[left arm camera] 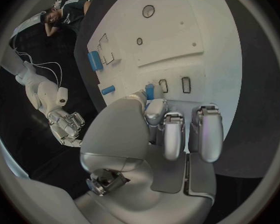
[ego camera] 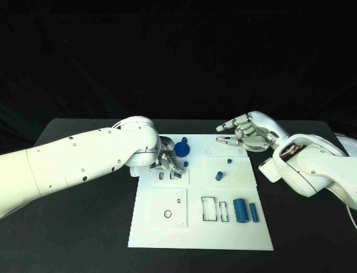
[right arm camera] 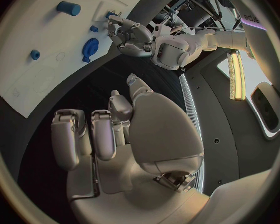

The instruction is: Assemble the parts on the task board

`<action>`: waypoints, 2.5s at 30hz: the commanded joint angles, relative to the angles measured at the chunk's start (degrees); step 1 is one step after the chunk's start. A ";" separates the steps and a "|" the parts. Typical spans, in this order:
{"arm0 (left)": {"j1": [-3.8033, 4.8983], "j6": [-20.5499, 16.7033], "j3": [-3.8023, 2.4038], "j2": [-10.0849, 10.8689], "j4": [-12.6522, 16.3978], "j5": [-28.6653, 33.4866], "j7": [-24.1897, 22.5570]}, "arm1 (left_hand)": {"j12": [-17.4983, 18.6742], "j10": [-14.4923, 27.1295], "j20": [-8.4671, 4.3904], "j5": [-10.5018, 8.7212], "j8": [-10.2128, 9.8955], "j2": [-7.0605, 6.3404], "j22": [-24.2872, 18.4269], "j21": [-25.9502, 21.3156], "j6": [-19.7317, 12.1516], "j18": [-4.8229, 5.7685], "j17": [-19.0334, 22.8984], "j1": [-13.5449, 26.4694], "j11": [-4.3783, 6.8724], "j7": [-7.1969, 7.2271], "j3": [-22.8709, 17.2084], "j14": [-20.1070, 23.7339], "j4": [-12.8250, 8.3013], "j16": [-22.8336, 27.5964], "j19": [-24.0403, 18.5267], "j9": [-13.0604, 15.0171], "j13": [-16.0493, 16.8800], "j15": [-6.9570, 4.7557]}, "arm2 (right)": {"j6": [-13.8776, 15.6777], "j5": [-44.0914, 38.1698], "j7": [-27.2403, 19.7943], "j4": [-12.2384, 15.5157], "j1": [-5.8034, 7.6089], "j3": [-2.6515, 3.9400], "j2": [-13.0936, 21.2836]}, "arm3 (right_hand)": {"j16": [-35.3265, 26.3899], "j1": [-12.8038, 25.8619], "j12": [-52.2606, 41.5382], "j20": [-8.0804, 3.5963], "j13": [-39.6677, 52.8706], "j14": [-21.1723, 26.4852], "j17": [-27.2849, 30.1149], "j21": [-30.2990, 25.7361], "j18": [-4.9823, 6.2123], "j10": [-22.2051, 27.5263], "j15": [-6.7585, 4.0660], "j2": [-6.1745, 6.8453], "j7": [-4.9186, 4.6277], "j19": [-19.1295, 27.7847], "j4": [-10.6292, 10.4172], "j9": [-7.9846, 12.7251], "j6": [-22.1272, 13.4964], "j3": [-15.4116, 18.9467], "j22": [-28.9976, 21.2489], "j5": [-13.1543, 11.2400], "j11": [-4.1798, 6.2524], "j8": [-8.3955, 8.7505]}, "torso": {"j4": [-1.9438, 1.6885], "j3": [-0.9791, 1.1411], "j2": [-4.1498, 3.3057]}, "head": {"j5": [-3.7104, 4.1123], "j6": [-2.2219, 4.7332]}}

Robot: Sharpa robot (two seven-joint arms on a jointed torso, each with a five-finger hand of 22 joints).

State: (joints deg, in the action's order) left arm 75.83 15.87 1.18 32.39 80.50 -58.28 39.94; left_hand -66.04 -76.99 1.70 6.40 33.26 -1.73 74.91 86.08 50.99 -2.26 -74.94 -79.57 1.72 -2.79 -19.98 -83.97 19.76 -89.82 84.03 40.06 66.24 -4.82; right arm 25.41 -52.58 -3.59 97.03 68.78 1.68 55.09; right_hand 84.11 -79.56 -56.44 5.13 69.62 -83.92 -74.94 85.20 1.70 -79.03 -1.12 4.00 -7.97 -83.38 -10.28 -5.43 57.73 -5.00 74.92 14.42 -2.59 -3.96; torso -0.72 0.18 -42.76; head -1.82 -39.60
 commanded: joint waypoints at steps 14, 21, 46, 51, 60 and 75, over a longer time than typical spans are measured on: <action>-0.36 -9.83 -0.09 4.07 4.75 0.58 2.59 | -0.92 -1.22 0.09 -0.39 1.52 -5.34 8.99 0.36 0.17 0.74 -15.06 7.80 -0.16 0.22 -21.11 -6.03 -11.80 -0.18 2.25 3.16 0.24 0.12 | -1.18 -0.17 -0.23 -0.34 -0.48 -0.01 -0.31 | -0.37 -0.47 0.36 0.06 -0.13 -3.81 -4.65 -0.40 0.63 0.35 -0.15 -0.16 0.06 0.58 -0.08 -0.10 0.36 0.36 6.26 0.36 -0.14 -0.06 | -0.16 0.07 0.01 | -0.44 -0.07; -1.45 -12.35 -0.08 5.97 6.99 -3.51 2.18 | -1.38 -1.54 0.06 -0.43 1.53 -5.61 9.51 0.66 0.26 0.87 -15.06 7.97 -0.12 0.25 -21.59 -6.03 -12.31 -0.18 2.58 3.30 0.65 0.10 | -1.23 -0.15 -0.30 -0.37 -0.65 -0.01 -0.26 | -0.36 -0.42 0.35 0.06 -0.13 -3.82 -4.67 -0.41 0.63 0.34 -0.15 -0.18 0.06 0.59 -0.12 -0.10 0.37 0.39 6.25 0.43 -0.15 -0.05 | -0.21 0.00 0.02 | -0.64 -0.19; -3.82 -10.25 -0.05 6.61 8.31 -9.75 2.67 | -1.72 -1.79 0.04 -0.49 1.55 -5.83 9.82 0.84 0.40 0.95 -15.06 8.10 -0.09 0.28 -21.94 -6.03 -12.70 -0.18 2.77 3.40 0.95 0.08 | -1.10 -0.09 -0.61 -0.19 -0.71 -0.01 -0.18 | -0.36 -0.42 0.35 0.06 -0.13 -3.82 -4.67 -0.41 0.63 0.34 -0.15 -0.18 0.06 0.59 -0.12 -0.10 0.37 0.39 6.25 0.43 -0.15 -0.05 | -0.06 0.06 -0.02 | -1.07 -0.53; -3.85 -9.01 -0.05 6.63 8.33 -9.67 2.90 | -1.70 -1.79 0.04 -0.50 1.56 -5.85 9.77 0.80 0.43 0.93 -15.06 8.12 -0.09 0.29 -21.97 -6.03 -12.73 -0.18 2.74 3.42 0.92 0.08 | -1.13 -0.07 -0.61 -0.17 -0.71 -0.01 -0.14 | -0.36 -0.42 0.35 0.06 -0.13 -3.82 -4.67 -0.41 0.63 0.34 -0.15 -0.18 0.06 0.59 -0.12 -0.10 0.37 0.39 6.25 0.43 -0.15 -0.05 | -0.07 0.04 0.02 | -1.07 -0.58; -3.92 -7.42 -0.05 6.62 8.66 -9.32 3.10 | -1.76 -1.86 0.03 -0.50 1.60 -5.94 9.81 0.82 0.58 0.94 -15.06 8.14 -0.06 0.33 -22.20 -6.03 -13.02 -0.18 2.77 3.49 0.97 0.08 | -1.28 -0.05 -0.56 -0.24 -0.71 -0.01 -0.16 | -0.44 -0.30 0.45 0.06 -0.22 -3.80 -4.58 -0.46 0.65 0.36 -0.15 -0.18 0.06 0.64 -0.24 -0.10 0.37 0.49 6.18 0.62 -0.15 -0.03 | -0.06 0.02 0.04 | -1.06 -0.65; -3.95 -7.28 -0.05 6.18 8.09 -8.97 3.21 | -1.88 -1.96 0.02 -0.51 1.64 -5.94 9.91 0.88 0.71 0.96 -15.06 8.31 -0.06 0.33 -22.38 -6.03 -13.10 -0.18 2.83 3.56 1.08 0.08 | -1.28 -0.01 -0.60 -0.29 -0.71 -0.01 -0.21 | -0.48 -0.30 0.54 0.06 -0.28 -3.79 -4.51 -0.51 0.67 0.39 -0.15 -0.17 0.06 0.70 -0.26 -0.10 0.36 0.52 6.10 0.67 -0.14 -0.03 | -0.07 0.02 -0.02 | -1.08 -0.79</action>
State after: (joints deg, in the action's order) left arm 72.12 6.76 0.95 38.87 88.77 -67.53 39.93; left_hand -67.68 -78.42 1.72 5.91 34.69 -8.11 74.91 86.76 51.51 -2.26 -74.90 -71.29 1.74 -3.05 -33.94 -83.98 14.91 -89.82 84.02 43.52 67.27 -4.82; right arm 24.83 -52.46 -3.74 96.68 68.11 1.67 54.92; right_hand 83.87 -79.56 -56.20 5.13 69.38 -83.93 -74.90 84.99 1.69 -79.03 -1.12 4.00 -7.97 -82.96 -10.44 -5.44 57.73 -4.84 74.94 14.85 -2.59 -3.96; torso -0.81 0.20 -42.75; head -2.89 -40.39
